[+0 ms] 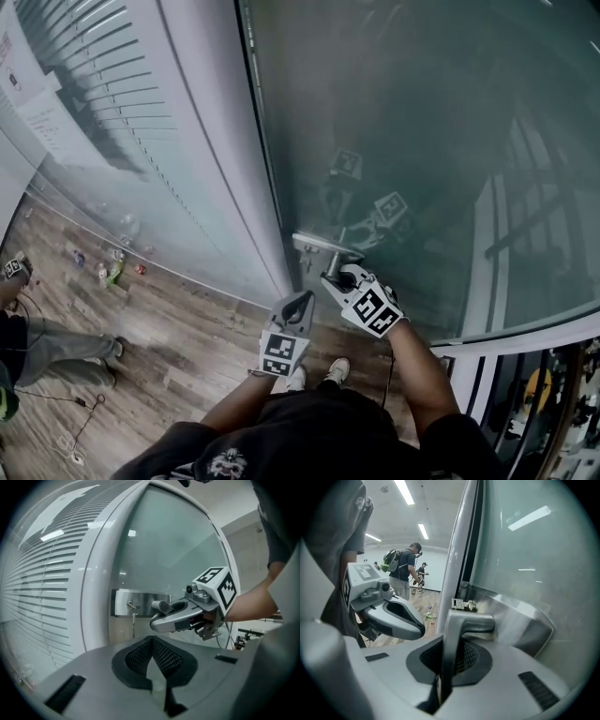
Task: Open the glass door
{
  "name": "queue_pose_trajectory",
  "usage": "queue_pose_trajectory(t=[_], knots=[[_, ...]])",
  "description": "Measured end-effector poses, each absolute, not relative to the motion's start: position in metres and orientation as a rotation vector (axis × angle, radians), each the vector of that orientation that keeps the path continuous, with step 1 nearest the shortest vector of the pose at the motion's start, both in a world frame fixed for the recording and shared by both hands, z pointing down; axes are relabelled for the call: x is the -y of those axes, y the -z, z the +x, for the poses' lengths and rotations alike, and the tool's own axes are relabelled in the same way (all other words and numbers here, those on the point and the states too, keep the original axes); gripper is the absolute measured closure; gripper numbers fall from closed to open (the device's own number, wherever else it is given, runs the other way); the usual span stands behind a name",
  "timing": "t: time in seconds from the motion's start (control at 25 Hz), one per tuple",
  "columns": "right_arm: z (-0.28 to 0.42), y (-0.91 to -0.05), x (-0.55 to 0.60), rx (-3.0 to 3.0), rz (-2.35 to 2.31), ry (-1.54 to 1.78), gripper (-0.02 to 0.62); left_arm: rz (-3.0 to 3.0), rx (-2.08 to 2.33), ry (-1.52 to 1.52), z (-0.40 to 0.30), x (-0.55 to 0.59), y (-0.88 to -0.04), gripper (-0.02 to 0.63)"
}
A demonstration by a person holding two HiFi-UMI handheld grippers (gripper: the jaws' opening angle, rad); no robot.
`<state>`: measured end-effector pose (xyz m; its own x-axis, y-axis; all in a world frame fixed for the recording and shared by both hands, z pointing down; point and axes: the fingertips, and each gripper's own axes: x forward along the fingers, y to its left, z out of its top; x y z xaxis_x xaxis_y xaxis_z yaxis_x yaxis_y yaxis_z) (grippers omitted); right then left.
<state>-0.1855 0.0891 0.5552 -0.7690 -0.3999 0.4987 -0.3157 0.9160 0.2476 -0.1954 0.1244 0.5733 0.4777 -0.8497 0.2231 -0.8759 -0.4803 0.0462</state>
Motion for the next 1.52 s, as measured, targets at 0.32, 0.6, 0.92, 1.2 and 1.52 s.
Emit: queue_pose_trajectory(t=[0.32,0.6,0.92,1.2,1.52], knots=[[-0.161,-0.567,-0.037,2.517,0.514,0.147,0.577,2.547,1.562,-0.320,-0.155,-0.076,-0.584,0.600],[-0.131,-0.565,0.021,2.513,0.544,0.092,0.577,2.495,1.663,-0.340,-0.131,-0.026,-0.576,0.600],[-0.105,-0.560,0.077,2.483,0.634,0.041,0.577,2.487,1.721,-0.317,-0.111,0.008,-0.562,0.600],[-0.105,-0.571,0.145,2.456,0.741,0.006,0.577,2.475,1.647,-0.333,-0.109,0.057,-0.581,0.600],[-0.056,-0.579,0.258,2.432,0.863,-0.058,0.577,2.514,1.600,-0.290,-0.076,0.178,-0.596,0.600]])
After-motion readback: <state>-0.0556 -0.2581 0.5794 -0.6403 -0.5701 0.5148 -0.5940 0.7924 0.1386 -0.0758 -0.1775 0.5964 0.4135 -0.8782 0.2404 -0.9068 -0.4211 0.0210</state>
